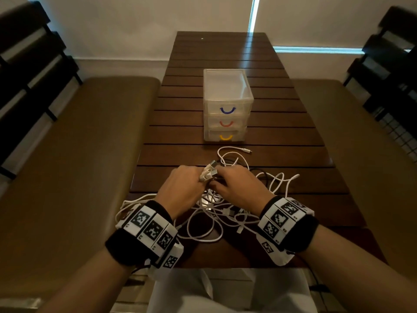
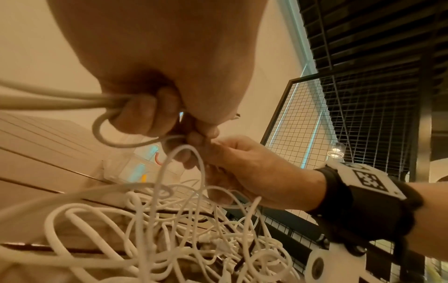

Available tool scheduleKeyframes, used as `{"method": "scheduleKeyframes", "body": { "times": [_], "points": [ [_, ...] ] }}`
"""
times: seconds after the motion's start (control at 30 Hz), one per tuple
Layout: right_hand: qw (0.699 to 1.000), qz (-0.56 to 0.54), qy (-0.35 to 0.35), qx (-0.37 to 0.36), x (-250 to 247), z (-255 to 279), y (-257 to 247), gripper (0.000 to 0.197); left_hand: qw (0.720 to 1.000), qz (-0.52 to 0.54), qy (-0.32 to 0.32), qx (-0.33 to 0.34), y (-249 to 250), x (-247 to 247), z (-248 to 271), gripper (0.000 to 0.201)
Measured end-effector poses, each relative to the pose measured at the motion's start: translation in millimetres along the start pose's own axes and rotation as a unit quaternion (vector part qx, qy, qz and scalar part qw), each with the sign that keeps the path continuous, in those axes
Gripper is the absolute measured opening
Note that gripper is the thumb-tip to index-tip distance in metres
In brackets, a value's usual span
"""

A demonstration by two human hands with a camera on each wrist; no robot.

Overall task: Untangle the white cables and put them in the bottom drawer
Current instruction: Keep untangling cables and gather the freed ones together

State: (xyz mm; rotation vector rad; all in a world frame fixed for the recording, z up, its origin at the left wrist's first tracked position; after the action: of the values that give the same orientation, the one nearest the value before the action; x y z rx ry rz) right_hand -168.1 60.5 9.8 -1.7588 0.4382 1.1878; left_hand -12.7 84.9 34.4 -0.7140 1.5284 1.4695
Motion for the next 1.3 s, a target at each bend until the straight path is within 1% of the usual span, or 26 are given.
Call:
{"method": "scheduleKeyframes", "body": {
  "times": [0.13,0.2,0.3,0.37,0.4,0.43,0.47,0.5,0.53,0.57,0.6,0.63,0.67,0.7,0.73,0.77,0.83,0.9,0.93,0.97,1.07,1.1,1.17,1.23,1.27,1.3],
  "points": [
    [1.0,-0.005,0.018,-0.024,-2,2,-4,0.025,0.993,-0.042,0.076,0.086,-5,-3,0,0.019],
    [0.999,-0.003,0.022,-0.037,-2,4,-5,0.028,0.988,-0.028,0.106,0.105,-8,-6,0,0.02],
    [0.999,-0.028,0.019,-0.004,-5,5,2,0.031,0.981,0.06,0.161,0.088,-6,-16,2,0.034],
    [0.999,-0.036,-0.003,0.034,-7,3,10,0.037,0.962,0.178,0.203,0.046,-5,-27,0,0.037],
    [0.999,-0.018,-0.016,0.04,-8,3,13,0.041,0.938,0.266,0.22,0.019,-7,-33,-3,0.038],
    [0.999,0.008,-0.03,0.038,-8,3,14,0.043,0.898,0.37,0.237,-0.011,-9,-38,-6,0.038],
    [0.998,0.03,-0.045,0.031,-7,4,14,0.045,0.839,0.479,0.254,-0.041,-12,-43,-9,0.037],
    [0.997,0.038,-0.059,0.025,-5,5,13,0.045,0.77,0.575,0.27,-0.059,-17,-49,-11,0.036],
    [0.997,0.033,-0.067,0.022,-3,6,12,0.044,0.709,0.645,0.279,-0.065,-21,-54,-13,0.036],
    [0.997,0.018,-0.069,0.024,-2,8,12,0.044,0.665,0.69,0.278,-0.069,-26,-57,-14,0.037],
    [0.997,0.001,-0.066,0.028,-1,9,13,0.045,0.636,0.719,0.271,-0.071,-29,-60,-13,0.039],
    [0.998,-0.017,-0.057,0.032,-1,10,13,0.046,0.623,0.732,0.265,-0.072,-32,-61,-12,0.039],
    [0.998,-0.032,-0.049,0.033,-1,10,14,0.048,0.62,0.737,0.261,-0.071,-32,-60,-10,0.039],
    [0.998,-0.039,-0.045,0.032,-2,11,14,0.049,0.628,0.732,0.257,-0.069,-30,-58,-7,0.039],
    [0.998,-0.036,-0.047,0.027,-3,12,12,0.048,0.645,0.72,0.248,-0.064,-28,-55,-4,0.038],
    [0.998,-0.024,-0.053,0.02,-3,11,9,0.046,0.672,0.701,0.233,-0.053,-23,-51,-2,0.037],
    [0.998,0.007,-0.068,0.01,-3,11,3,0.044,0.742,0.64,0.198,-0.033,-14,-42,-1,0.035],
    [0.997,0.034,-0.073,0.02,-2,9,0,0.043,0.827,0.534,0.172,-0.038,-10,-32,-3,0.034],
    [0.996,0.042,-0.07,0.031,-2,8,1,0.042,0.86,0.479,0.168,-0.053,-11,-29,-4,0.035],
    [0.996,0.044,-0.062,0.042,-2,7,2,0.041,0.878,0.439,0.176,-0.072,-16,-26,-6,0.035],
    [0.996,0.044,-0.032,0.068,-5,9,10,0.036,0.896,0.369,0.213,-0.123,-37,-30,-5,0.026],
    [0.995,0.055,-0.036,0.076,-6,9,12,0.037,0.899,0.352,0.222,-0.139,-43,-33,-4,0.024],
    [0.989,0.094,-0.073,0.087,-7,10,16,0.041,0.897,0.336,0.244,-0.154,-49,-39,-1,0.023],
    [0.98,0.125,-0.121,0.093,-5,8,12,0.045,0.906,0.313,0.267,-0.104,-46,-43,4,0.031],
    [0.979,0.129,-0.132,0.089,-5,6,10,0.045,0.923,0.277,0.262,-0.055,-40,-43,8,0.035],
    [0.98,0.128,-0.128,0.083,-4,3,7,0.045,0.942,0.24,0.235,0.001,-34,-40,10,0.039]
  ]
}}
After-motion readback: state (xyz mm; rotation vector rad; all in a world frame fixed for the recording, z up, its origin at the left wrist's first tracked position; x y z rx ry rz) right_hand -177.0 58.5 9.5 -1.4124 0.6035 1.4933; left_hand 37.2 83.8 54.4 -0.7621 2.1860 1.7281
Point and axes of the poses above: each hand's wrist, its own z-axis away from the middle knuckle, its own x-axis out of the palm, y = z × x, the point moved 1 cm from there along -z, towards the middle knuckle, and after that the axes turned 1 degree about -y, right-handed, at the moved point
